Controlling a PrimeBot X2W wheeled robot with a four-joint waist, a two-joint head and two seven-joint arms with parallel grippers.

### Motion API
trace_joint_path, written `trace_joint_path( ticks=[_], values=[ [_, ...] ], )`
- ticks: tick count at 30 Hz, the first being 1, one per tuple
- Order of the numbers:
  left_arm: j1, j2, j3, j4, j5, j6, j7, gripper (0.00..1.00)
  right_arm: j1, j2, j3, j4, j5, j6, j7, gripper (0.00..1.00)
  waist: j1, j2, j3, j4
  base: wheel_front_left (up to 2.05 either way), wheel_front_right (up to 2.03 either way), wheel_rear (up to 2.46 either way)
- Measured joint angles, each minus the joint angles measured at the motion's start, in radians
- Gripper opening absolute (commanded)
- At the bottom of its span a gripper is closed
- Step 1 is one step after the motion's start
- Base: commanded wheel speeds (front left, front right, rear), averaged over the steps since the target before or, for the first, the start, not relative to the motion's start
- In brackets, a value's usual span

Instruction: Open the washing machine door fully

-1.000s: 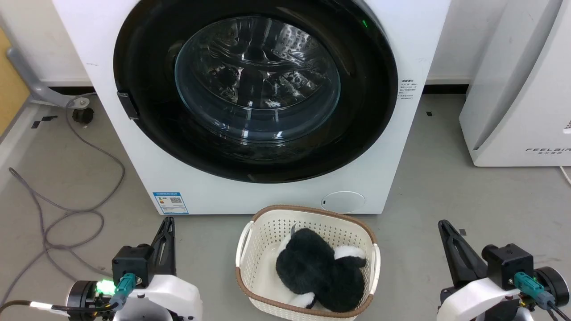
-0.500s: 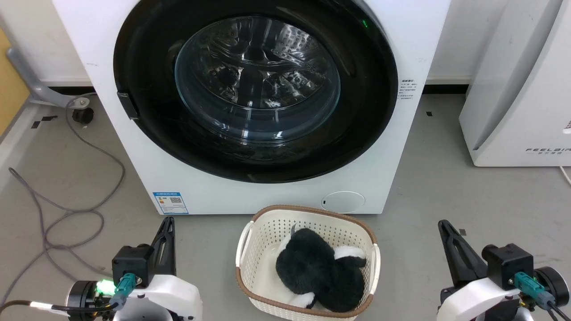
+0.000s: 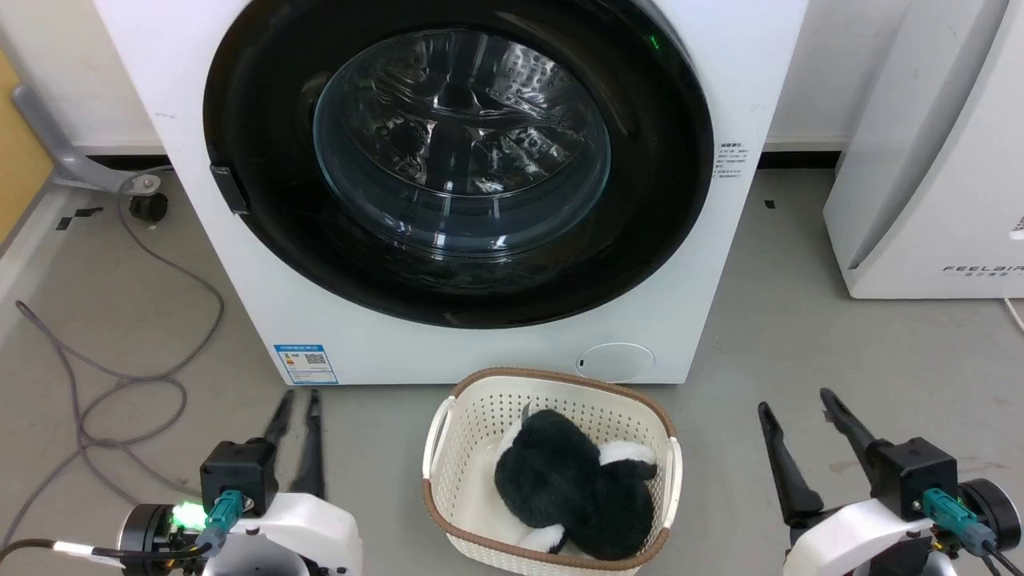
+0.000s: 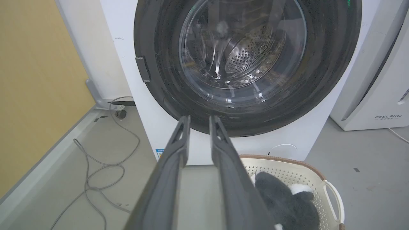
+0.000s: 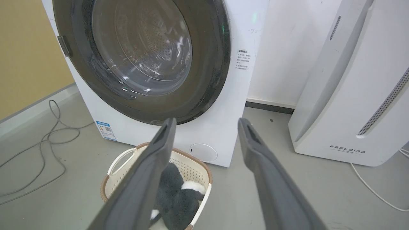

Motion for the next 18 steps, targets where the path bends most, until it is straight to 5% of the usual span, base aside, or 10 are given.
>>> trace_joint_path(
  ticks=[18],
  values=[
    [0.0,0.0,0.001,-0.009,-0.012,0.02,-0.03,1.0,0.0,0.0,-0.012,-0.011,0.084,0.0,-0.031,1.0,0.0,0.0,0.004,0.003,0.0,0.0,0.0]
  ],
)
